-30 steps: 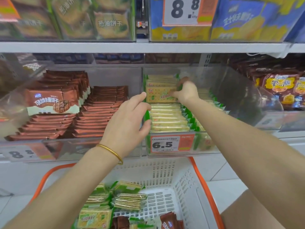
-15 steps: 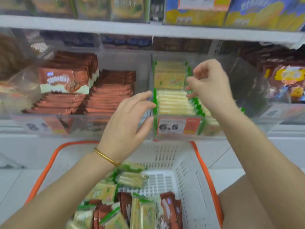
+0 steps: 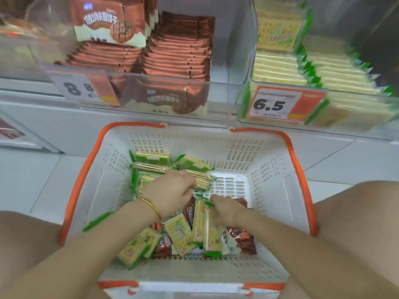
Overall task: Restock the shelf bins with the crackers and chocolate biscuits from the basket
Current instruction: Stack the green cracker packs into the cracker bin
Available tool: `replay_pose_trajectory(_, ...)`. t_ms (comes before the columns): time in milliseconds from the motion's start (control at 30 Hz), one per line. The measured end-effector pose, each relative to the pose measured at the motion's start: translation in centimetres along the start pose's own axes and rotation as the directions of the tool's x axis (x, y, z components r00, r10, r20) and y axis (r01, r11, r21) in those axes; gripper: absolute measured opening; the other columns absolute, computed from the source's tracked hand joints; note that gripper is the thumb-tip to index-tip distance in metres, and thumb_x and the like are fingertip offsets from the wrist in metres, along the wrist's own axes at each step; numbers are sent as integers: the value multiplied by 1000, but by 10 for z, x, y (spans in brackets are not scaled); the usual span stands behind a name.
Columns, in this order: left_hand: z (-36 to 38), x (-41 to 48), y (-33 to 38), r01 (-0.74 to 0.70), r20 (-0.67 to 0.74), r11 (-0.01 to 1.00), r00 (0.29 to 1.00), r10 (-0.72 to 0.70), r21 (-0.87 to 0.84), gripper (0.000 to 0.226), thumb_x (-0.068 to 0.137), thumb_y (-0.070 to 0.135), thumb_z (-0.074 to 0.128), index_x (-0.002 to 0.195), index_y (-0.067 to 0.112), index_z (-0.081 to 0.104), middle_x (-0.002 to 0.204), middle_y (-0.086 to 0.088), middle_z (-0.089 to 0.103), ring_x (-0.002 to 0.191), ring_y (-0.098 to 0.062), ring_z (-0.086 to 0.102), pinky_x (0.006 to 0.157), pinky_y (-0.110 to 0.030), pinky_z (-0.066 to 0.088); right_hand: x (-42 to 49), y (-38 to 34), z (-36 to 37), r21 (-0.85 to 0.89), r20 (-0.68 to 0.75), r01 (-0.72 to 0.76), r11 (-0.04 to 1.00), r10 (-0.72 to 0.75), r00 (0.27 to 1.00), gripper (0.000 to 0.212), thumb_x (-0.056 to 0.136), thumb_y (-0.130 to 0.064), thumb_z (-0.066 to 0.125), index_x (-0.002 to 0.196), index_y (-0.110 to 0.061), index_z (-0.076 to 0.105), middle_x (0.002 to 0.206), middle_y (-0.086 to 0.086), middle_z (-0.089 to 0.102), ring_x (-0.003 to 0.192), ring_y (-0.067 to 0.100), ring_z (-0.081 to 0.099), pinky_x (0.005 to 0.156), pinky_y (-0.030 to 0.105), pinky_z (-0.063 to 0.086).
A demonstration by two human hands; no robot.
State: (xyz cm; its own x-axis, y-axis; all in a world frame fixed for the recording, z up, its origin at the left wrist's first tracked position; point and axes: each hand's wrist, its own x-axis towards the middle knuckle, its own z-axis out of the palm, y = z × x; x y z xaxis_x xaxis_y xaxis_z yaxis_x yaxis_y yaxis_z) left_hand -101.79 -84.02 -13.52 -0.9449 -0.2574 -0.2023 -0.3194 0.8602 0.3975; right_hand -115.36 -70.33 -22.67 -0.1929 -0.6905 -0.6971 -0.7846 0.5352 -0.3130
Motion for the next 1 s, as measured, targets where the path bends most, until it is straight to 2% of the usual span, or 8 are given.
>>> replay_pose_trajectory(267, 8, 8, 11, 32, 60, 996, 998, -27, -88, 26, 96, 24, 48, 119, 18, 59, 120, 2, 58, 110, -11, 51, 93, -22, 40, -12, 7, -19, 13, 75, 19, 1000, -20, 997, 49, 81, -33, 73, 117, -9, 52, 104, 1, 52, 93, 17, 48, 76, 29, 40)
replay_pose_trajectory(367, 9, 6, 18, 132, 202, 963, 976, -84, -236, 34, 95, 33, 52, 127, 21, 51, 124, 6, 53, 106, -7, 52, 93, -21, 42, -36, 12, -47, 310, 146, -29, 950, -17, 989, 27, 82, -24, 74, 95, -14, 54, 91, -4, 55, 86, 17, 59, 71, 30, 55)
replay_pose_trajectory(500, -6, 3, 35, 265, 368, 824, 927, -74, -501, 47, 89, 38, 60, 131, 25, 43, 121, 10, 53, 102, -7, 60, 91, -29, 51, -83, 16, -94, 724, 41, -6, 690, -34, 999, 18, 84, -14, 72, 95, -10, 58, 94, 4, 68, 91, 21, 69, 73, 30, 59)
replay_pose_trajectory(633, -67, 15, 62, 137, 159, 745, 986, -42, -653, 27, 86, 22, 66, 111, 28, 57, 82, 9, 64, 75, -4, 63, 71, -23, 51, -139, 14, -142, 824, -163, 177, 538, -73, 984, 23, 82, -13, 69, 102, -6, 59, 94, 10, 70, 77, 16, 69, 63, 24, 57)
replay_pose_trajectory(700, -105, 24, 79, 17, 19, 724, 1000, -5, -689, 21, 85, 22, 66, 103, 31, 61, 78, 9, 68, 71, -1, 64, 67, -18, 49, -171, 16, -169, 823, -272, 284, 492, -98, 957, 27, 76, -19, 69, 99, -7, 61, 88, 12, 70, 66, 16, 66, 56, 21, 55)
replay_pose_trajectory(833, -164, 53, 113, -299, -422, 665, 906, -28, -685, 9, 88, 17, 64, 95, 23, 62, 81, 6, 64, 62, 4, 56, 57, -13, 46, -213, 40, -229, 732, -599, 516, 445, 59, 799, 19, 73, -25, 78, 84, -14, 67, 75, 1, 65, 58, 16, 47, 52, 25, 35)
replay_pose_trajectory(933, -188, 78, 116, -377, -702, 883, 708, 81, -279, 20, 84, 24, 56, 103, 19, 62, 94, 6, 58, 81, 3, 54, 78, -13, 42, -211, 58, -270, 682, -720, 601, 417, 243, 649, 13, 82, -21, 70, 87, -16, 59, 63, -7, 54, 43, 1, 35, 42, 17, 17)
replay_pose_trajectory(1000, -192, 94, 108, -274, -673, 961, 704, 226, 36, 33, 83, 26, 52, 111, 12, 63, 113, -4, 59, 108, -15, 52, 96, -24, 34, -194, 65, -292, 666, -742, 602, 441, 310, 594, 14, 86, -13, 67, 94, -14, 57, 74, 0, 57, 42, 1, 36, 36, 15, 21)
